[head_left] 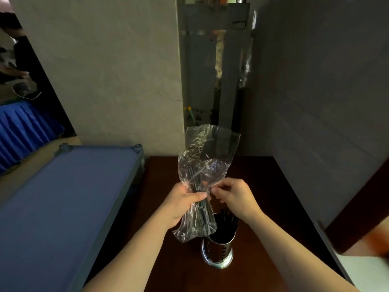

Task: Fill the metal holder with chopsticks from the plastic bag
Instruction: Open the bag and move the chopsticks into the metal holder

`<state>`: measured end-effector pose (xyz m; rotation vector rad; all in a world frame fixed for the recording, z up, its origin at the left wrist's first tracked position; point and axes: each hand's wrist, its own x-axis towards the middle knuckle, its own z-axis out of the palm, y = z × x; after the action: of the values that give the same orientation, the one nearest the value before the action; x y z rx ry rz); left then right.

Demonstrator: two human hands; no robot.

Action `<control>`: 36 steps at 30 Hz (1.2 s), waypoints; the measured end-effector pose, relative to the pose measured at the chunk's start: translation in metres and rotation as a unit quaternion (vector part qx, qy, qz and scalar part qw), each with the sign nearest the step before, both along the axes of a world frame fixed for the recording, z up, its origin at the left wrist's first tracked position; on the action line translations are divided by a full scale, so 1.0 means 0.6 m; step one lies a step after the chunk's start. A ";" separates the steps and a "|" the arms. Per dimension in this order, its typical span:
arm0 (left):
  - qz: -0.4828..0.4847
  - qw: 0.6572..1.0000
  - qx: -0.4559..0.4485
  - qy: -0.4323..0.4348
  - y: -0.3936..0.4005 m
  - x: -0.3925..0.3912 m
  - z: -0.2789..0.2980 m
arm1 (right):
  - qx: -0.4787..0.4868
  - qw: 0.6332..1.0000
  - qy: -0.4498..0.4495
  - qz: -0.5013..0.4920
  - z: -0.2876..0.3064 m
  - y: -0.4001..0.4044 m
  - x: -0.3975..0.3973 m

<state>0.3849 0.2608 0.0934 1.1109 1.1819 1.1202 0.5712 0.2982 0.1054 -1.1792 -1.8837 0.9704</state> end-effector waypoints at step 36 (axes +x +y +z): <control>0.013 0.999 0.021 0.020 -0.046 -0.037 0.008 | 0.048 0.950 -0.292 0.096 0.126 0.021 -0.141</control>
<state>0.3625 0.2331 0.0984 1.1585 1.2120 1.1529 0.4867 0.3109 0.1812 -1.3416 -2.5181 0.6523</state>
